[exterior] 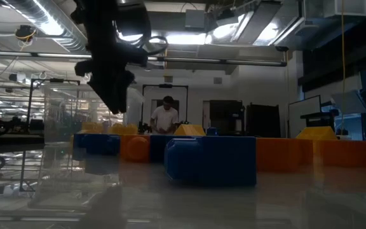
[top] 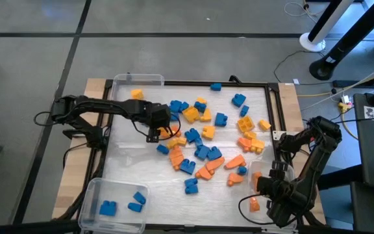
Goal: Sort blocks
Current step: Put the yellow game piece into the top transparent bin
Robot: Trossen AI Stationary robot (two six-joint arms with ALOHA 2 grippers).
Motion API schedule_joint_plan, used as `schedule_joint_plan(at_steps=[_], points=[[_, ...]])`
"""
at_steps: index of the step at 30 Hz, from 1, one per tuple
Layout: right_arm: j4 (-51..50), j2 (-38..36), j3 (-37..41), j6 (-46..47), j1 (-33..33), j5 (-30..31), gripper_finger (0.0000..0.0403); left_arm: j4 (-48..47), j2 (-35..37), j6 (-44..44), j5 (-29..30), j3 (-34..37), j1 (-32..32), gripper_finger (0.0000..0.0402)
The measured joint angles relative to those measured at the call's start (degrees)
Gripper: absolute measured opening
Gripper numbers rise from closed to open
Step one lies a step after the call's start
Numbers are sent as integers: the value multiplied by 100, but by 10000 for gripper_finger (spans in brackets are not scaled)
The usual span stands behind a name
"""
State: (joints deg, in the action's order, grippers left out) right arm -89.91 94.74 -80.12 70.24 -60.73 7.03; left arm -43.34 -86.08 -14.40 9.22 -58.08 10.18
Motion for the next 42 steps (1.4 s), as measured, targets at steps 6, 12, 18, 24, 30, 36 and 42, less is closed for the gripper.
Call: schedule_joint_plan(at_steps=[6,12,18,24,30,36,42], points=[[-2,0,0,0,0,2,193,591,14,-270,106,328,0,205],[-2,0,0,0,0,2,193,694,21,-408,476,524,-8,205],[-2,0,0,0,0,3,193,884,22,-410,547,687,-8,205],[-3,0,0,0,0,6,193,789,-16,-291,327,821,0,205],[-2,0,-2,0,0,9,193,886,-7,-303,295,811,0,205],[0,0,-1,0,0,9,193,855,-7,-165,202,811,0,205],[0,0,0,0,-2,9,193,795,-7,145,117,811,-3,205]])
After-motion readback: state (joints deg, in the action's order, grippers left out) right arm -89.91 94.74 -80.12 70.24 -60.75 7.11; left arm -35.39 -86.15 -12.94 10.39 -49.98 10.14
